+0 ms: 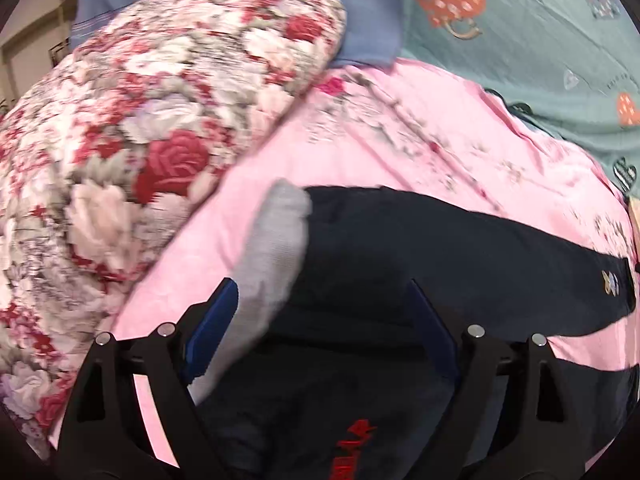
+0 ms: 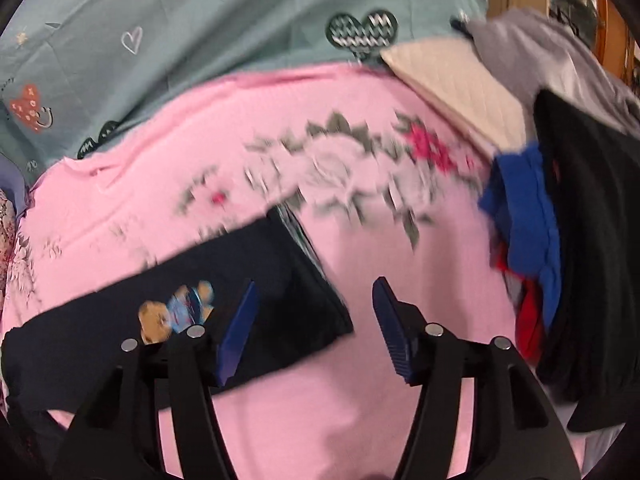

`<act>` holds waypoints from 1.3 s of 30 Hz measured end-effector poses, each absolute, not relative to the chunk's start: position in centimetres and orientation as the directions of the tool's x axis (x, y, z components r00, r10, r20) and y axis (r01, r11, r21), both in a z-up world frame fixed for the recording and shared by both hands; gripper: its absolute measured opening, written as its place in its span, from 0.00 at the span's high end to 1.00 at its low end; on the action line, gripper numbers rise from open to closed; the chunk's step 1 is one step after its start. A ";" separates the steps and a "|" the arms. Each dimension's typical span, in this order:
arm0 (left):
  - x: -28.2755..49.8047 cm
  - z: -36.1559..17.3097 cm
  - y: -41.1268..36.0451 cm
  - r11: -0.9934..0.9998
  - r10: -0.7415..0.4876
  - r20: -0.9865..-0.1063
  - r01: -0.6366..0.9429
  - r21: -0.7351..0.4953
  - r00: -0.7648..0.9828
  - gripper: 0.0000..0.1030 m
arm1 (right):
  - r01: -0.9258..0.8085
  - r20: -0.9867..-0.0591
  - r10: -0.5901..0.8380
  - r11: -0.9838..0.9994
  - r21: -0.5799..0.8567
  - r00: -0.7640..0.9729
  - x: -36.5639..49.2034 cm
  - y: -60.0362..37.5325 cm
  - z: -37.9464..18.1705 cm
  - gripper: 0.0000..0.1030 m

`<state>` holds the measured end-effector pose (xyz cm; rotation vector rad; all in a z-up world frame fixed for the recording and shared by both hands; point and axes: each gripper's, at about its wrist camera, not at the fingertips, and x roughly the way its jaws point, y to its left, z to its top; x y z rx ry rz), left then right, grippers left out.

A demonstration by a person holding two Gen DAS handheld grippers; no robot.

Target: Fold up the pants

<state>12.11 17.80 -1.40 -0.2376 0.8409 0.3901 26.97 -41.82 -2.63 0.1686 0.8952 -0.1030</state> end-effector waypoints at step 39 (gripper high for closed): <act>22.9 -5.4 23.0 0.881 0.314 -0.826 -0.468 0.070 0.468 0.88 | -0.218 -0.791 0.257 0.963 0.160 0.555 29.3 -22.3 -4.2 0.45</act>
